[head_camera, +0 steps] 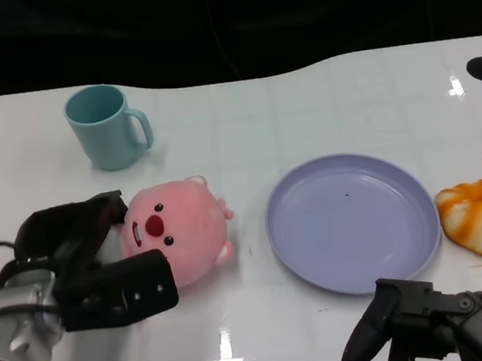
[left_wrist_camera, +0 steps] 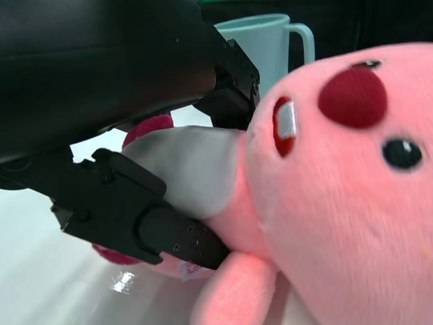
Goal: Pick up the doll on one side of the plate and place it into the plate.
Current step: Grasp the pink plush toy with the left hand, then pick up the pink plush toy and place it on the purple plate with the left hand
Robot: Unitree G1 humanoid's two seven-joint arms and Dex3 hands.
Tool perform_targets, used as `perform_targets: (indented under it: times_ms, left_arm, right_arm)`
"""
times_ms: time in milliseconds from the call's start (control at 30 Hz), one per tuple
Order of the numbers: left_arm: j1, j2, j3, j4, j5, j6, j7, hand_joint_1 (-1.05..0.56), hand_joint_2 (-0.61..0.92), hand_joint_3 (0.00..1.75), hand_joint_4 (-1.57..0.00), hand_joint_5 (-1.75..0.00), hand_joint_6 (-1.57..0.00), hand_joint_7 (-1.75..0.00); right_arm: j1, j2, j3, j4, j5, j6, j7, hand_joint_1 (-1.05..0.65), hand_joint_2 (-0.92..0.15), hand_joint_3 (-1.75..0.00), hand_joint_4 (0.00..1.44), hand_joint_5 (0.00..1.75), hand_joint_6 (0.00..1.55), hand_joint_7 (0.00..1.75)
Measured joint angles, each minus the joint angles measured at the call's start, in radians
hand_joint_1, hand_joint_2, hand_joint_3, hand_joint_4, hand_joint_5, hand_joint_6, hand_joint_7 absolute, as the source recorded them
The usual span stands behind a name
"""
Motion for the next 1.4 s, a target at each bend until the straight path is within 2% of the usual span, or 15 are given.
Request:
perform_targets:
  times_ms: [100, 333, 733, 1000, 1100, 1200, 1400]
  left_arm:
    - [0.036, 0.000, 0.040, -0.051, -0.057, -0.012, 0.009, -0.18, 0.57, 1.08, -0.94, -1.75, -0.71, -1.75]
    - [0.073, 0.007, 0.099, -0.155, -0.135, -0.052, -0.054, -0.18, 0.49, 1.20, -0.96, -1.75, -0.74, -1.75]
    - [0.041, -0.009, 0.145, -0.269, -0.179, 0.029, -0.164, -0.16, 0.44, 1.23, -0.95, -1.75, -0.77, -1.75]
    - [0.016, -0.094, 0.137, -0.407, -0.185, 0.125, -0.254, -0.22, 0.47, 1.13, -0.96, -1.75, -0.77, -1.75]
    - [-0.003, -0.139, 0.128, -0.452, -0.182, 0.186, -0.274, -0.22, 0.46, 1.19, -0.97, -1.75, -0.78, -1.75]
    - [-0.022, -0.190, 0.098, -0.491, -0.166, 0.252, -0.290, -0.21, 0.45, 1.14, -0.95, -1.75, -0.78, -1.67]
    - [-0.051, -0.266, 0.050, -0.481, -0.137, 0.287, -0.292, -0.22, 0.44, 1.24, -0.99, -1.75, -0.78, -1.74]
  right_arm:
    - [-0.007, 0.002, 0.007, 0.005, -0.002, 0.000, -0.002, -0.10, -0.51, -1.10, 0.64, 1.60, 0.60, 1.24]
    - [-0.050, 0.025, 0.040, 0.057, -0.021, 0.000, -0.017, -0.07, -0.51, -1.10, 0.63, 1.60, 0.60, 1.25]
    - [-0.088, 0.048, 0.056, 0.160, -0.040, -0.046, -0.033, -0.07, -0.51, -1.10, 0.64, 1.61, 0.61, 1.24]
    - [-0.085, 0.041, 0.046, 0.160, -0.039, -0.059, -0.025, -0.05, -0.51, -1.08, 0.62, 1.59, 0.61, 1.23]
    - [-0.080, 0.035, 0.042, 0.160, -0.039, -0.066, -0.018, -0.05, -0.51, -1.08, 0.63, 1.59, 0.62, 1.23]
    - [-0.070, 0.028, 0.039, 0.159, -0.039, -0.080, -0.014, -0.04, -0.51, -1.07, 0.64, 1.57, 0.62, 1.22]
    - [-0.049, 0.019, 0.030, 0.154, -0.040, -0.088, -0.008, -0.05, -0.53, -1.06, 0.63, 1.57, 0.62, 1.21]
